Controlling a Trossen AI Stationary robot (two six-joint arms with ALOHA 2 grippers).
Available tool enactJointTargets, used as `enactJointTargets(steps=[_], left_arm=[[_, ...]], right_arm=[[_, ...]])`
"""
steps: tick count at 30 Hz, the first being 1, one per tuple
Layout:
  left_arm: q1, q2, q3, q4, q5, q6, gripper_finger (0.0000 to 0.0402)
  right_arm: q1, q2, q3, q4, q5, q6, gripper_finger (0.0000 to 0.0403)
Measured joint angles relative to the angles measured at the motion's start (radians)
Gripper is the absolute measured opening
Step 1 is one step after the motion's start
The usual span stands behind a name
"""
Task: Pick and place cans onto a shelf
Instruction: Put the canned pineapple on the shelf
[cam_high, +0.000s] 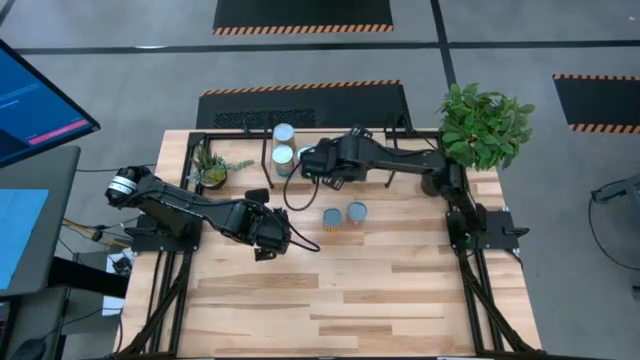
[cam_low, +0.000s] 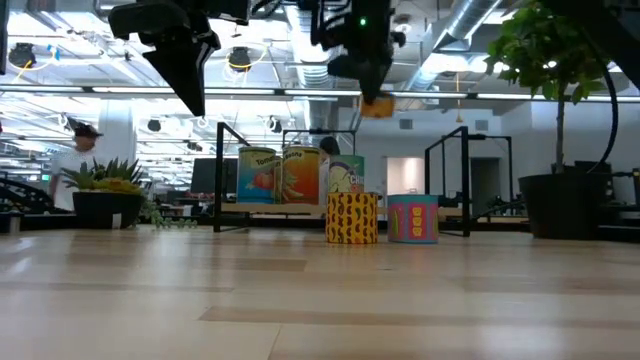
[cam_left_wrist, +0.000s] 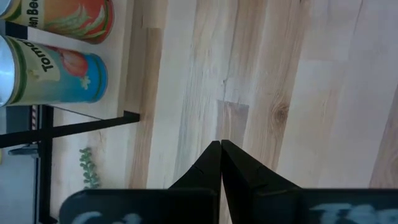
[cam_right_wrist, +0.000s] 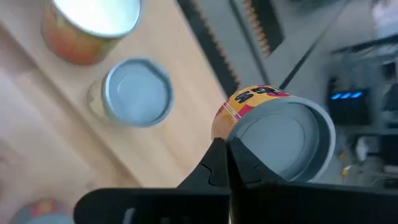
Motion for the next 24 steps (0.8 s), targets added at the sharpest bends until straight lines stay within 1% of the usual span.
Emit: enactJointTargets(steps=[2, 4, 6, 9, 11, 13, 18, 21, 24], left_arm=[[0.000, 0.000, 0.000, 0.000, 0.000, 0.000, 0.0000], [0.000, 0.000, 0.000, 0.000, 0.000, 0.000, 0.0000], [0.000, 0.000, 0.000, 0.001, 0.000, 0.001, 0.0000], [0.000, 0.000, 0.000, 0.001, 0.000, 0.001, 0.0000], [0.000, 0.000, 0.000, 0.001, 0.000, 0.002, 0.0000], [0.000, 0.000, 0.000, 0.001, 0.001, 0.002, 0.0000], [0.000, 0.000, 0.000, 0.002, 0.001, -0.001, 0.0000], [0.000, 0.000, 0.000, 0.002, 0.001, 0.000, 0.0000], [0.000, 0.000, 0.000, 0.002, 0.000, 0.000, 0.0000]], right_arm=[[-0.012, 0.013, -0.001, 0.001, -0.045, -0.027, 0.0001], [-0.025, 0.021, -0.002, 0.002, -0.067, -0.051, 0.0001], [-0.040, 0.039, -0.001, -0.002, -0.064, -0.055, 0.0001], [-0.077, 0.055, -0.005, 0.011, -0.093, -0.062, 0.0001], [-0.103, 0.056, -0.002, 0.011, -0.113, -0.074, 0.0001], [-0.126, 0.058, -0.005, -0.003, -0.115, -0.075, 0.0001], [-0.177, 0.038, -0.005, 0.023, -0.119, -0.077, 0.0001], [-0.214, 0.041, -0.006, 0.036, -0.169, -0.075, 0.0001], [-0.240, 0.042, -0.048, 0.112, -0.226, -0.058, 0.0001]])
